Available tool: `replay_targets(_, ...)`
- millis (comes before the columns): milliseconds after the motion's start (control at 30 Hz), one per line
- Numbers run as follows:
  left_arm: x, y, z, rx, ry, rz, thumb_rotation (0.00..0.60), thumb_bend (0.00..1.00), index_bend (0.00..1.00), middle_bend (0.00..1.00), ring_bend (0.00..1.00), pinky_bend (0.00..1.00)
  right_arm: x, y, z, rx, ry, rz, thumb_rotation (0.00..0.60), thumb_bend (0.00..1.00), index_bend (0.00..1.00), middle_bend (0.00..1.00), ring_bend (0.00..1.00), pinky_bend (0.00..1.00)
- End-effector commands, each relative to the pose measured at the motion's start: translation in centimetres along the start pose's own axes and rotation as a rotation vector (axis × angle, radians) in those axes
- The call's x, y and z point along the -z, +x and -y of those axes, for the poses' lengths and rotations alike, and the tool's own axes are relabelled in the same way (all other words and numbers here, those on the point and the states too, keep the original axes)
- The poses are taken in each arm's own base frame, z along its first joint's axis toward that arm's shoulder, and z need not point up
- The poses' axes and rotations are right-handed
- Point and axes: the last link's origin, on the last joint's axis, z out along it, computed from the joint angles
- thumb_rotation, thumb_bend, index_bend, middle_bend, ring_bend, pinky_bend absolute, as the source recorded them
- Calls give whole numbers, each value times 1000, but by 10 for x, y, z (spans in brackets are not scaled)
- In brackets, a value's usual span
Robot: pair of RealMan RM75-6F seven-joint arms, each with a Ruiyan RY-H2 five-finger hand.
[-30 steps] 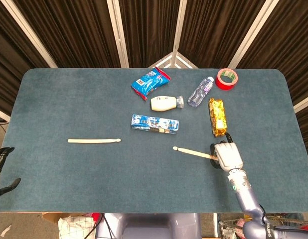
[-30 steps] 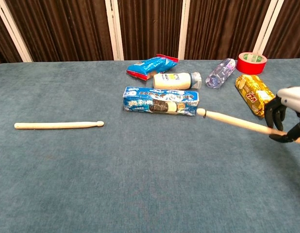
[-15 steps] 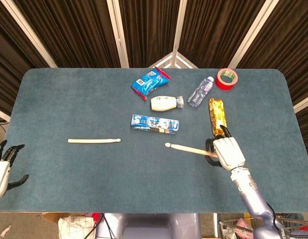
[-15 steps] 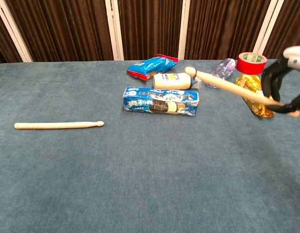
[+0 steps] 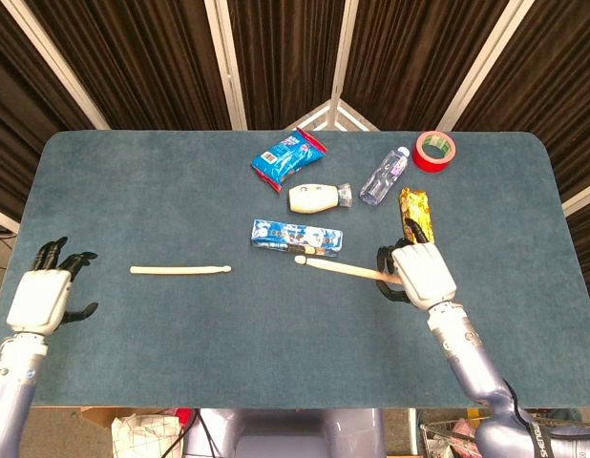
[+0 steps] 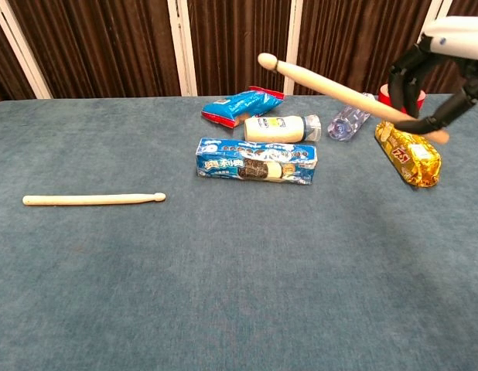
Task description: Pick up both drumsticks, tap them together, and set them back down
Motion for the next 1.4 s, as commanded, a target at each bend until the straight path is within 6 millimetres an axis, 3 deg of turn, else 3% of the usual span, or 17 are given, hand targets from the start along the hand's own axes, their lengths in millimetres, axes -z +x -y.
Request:
replay_targets(33, -19, -11, -12, -13, 1, 23, 600, 282, 298, 341, 24, 27, -6, 6, 5, 2, -3, -4, 600, 466, 691, 612, 417, 71)
replay_targets(333, -37, -40, -16, -55, 12, 75, 600, 323, 326, 376, 40, 27, -13, 14, 4, 20, -31, -1, 600, 467, 692, 612, 418, 71)
replay_targets(867, -61, -58, -29, -86, 17, 81, 600, 370, 357, 403, 54, 27, -15, 19, 10, 44, -40, 3, 600, 467, 692, 613, 418, 70)
replay_targets(1400, -76, -80, -40, -171, 39, 57, 600, 372, 360, 402, 55, 27, -2, 21, -4, 52, -51, 0, 600, 467, 698, 614, 419, 71)
